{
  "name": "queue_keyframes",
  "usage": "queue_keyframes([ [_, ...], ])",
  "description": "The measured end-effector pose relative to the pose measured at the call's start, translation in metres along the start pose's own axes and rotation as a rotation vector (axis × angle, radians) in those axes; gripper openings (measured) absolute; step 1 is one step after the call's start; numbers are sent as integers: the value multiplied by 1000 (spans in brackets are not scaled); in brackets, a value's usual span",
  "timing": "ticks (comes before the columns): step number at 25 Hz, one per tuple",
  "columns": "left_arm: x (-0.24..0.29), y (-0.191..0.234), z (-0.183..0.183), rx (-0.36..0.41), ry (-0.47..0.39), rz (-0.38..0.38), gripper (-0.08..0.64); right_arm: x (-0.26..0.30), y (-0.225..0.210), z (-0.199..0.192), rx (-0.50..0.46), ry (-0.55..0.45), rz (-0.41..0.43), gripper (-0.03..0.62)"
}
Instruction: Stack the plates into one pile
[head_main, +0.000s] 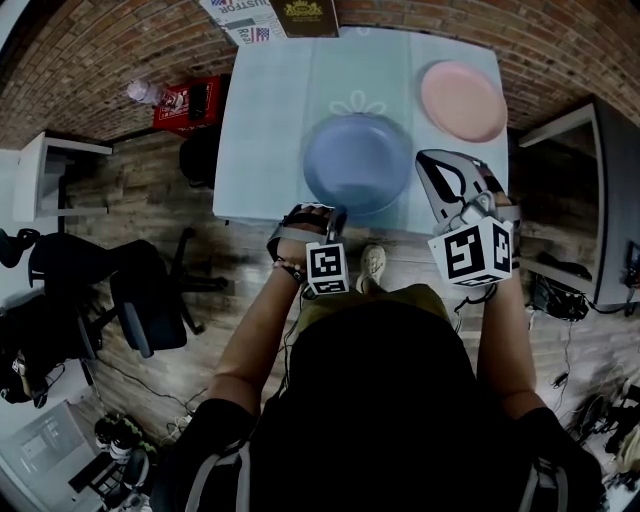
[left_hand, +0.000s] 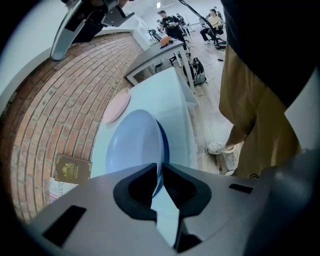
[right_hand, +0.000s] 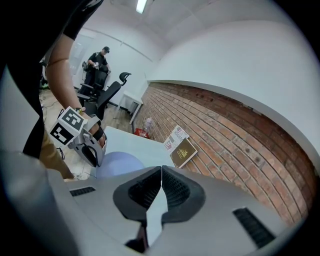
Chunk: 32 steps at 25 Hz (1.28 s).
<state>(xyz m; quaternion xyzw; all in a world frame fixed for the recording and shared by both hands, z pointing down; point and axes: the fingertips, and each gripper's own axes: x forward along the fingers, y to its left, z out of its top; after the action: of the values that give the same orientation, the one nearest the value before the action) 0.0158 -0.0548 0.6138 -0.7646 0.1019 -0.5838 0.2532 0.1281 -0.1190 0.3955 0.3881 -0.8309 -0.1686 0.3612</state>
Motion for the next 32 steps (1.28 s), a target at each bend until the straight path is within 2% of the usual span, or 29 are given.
queue_keyframes([
  [5,5,-3,-3,-4,-1,-14,54,0,6,-1,8,3,2,35],
  [16,12,-11,-7,-63,-17,-51,55,-4,17,10,3,-2,6,35],
  [23,9,-6,-11,-89,-28,-31,81,-4,20,11,7,10,2,35],
  [32,3,-10,-14,-109,-30,-44,103,-5,25,19,-3,-2,6,35],
])
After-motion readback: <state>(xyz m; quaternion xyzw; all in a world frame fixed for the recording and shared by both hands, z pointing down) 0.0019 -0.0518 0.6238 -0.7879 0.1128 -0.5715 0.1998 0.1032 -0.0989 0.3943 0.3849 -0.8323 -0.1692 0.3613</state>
